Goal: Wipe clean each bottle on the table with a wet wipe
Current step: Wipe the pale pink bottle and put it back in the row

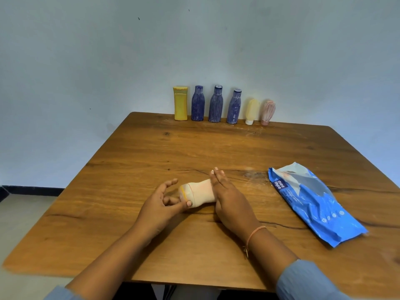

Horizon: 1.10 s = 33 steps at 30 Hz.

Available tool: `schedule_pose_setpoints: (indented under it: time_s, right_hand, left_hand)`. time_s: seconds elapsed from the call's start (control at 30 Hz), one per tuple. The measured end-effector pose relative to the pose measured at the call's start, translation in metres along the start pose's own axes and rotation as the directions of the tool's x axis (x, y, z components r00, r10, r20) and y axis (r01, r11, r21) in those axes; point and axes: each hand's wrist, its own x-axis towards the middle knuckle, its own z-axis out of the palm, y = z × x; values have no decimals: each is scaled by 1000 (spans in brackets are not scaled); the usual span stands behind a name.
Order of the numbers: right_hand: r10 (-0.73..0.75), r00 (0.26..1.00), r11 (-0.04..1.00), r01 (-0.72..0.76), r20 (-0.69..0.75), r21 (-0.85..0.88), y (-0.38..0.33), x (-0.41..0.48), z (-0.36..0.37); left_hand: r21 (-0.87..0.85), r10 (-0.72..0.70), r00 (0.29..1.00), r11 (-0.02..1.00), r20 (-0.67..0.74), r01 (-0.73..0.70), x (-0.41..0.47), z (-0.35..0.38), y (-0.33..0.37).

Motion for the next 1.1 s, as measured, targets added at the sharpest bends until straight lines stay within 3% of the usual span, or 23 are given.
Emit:
schedule_pose_setpoints:
  time_s: [0.2,0.27,0.37,0.5,0.63,0.77,0.83,1.0,1.1]
  right_hand:
    - [67,998,998,-67,-19,-11,-18,-3,6]
    - [-12,1000,999,12,1,53,-40,-8,14]
    - [-170,985,979,164,40,123,-68,-17,25]
    - [-242,969,967,237,47,95,-58,-21,21]
    - [-92,996,991,90,18,95,-23,-16,12]
    - [109,994,992,-108,-8,65,-1,-12,-5]
    - [131,991,990,-131,-7,58,-10,-14,-5]
    - [-117,993,987,113,29,112,-58,-24,19]
    - [-192,980,976,186,51,111,-59,-26,21]
  left_hand:
    - [110,59,998,992,36,-63,2,0,-2]
    - [96,67,997,993,36,-70,4,1,-2]
    - [203,127,992,971,22,-129,5,1,-1]
    - [202,173,985,964,19,-173,3,0,-1]
    - [101,102,995,989,20,-104,6,2,-6]
    - [124,93,996,988,11,-93,7,2,-6]
    - [125,82,997,989,14,-83,6,2,-4]
    - [139,90,996,986,16,-92,6,2,-3]
    - [170,124,992,978,7,-124,2,2,0]
